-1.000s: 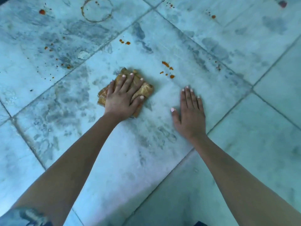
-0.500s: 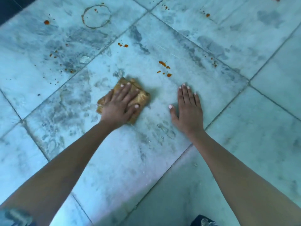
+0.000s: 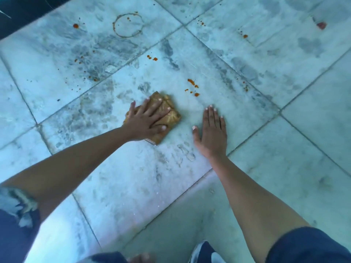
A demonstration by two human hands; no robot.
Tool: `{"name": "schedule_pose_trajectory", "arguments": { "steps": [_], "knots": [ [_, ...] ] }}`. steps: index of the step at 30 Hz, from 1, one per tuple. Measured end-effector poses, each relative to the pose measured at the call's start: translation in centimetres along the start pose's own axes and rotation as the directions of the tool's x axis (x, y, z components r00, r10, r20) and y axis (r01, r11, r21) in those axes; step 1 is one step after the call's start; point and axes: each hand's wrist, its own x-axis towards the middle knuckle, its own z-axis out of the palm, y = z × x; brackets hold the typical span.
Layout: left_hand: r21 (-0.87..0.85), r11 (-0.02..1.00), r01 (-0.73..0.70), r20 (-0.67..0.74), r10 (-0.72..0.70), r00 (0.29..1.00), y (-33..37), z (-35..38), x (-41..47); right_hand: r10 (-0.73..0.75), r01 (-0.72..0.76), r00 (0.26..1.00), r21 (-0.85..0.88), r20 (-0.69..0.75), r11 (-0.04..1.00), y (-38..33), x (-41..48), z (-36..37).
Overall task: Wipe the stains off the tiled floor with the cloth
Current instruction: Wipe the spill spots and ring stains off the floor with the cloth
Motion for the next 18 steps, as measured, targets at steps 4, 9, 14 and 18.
{"name": "schedule_pose_trajectory", "arguments": {
  "steps": [4, 9, 14, 18],
  "knots": [
    [-0.148, 0.944, 0.295, -0.001, -0.298, 0.955, -2.7, -2.0, 4.3, 0.001, 0.0, 1.0, 0.061, -0.01, 0.998, 0.3, 0.2, 0.0],
    [-0.247, 0.932, 0.266, -0.096, -0.297, 0.95, 2.2, -3.2, 9.1, 0.033, -0.017, 0.994, 0.155, -0.101, 0.988, 0.6, 0.7, 0.2],
    [-0.133, 0.991, 0.026, -0.188, -0.051, 0.981, 2.7, 0.1, 3.1, 0.074, -0.052, 0.983, 0.131, -0.168, 0.99, 1.8, 3.7, -0.5],
    [-0.272, 0.934, 0.233, -0.206, -0.292, 0.934, 0.2, -0.8, 5.6, 0.176, -0.172, 0.964, 0.035, -0.201, 0.984, 4.9, 5.3, -1.0]
  ]
}}
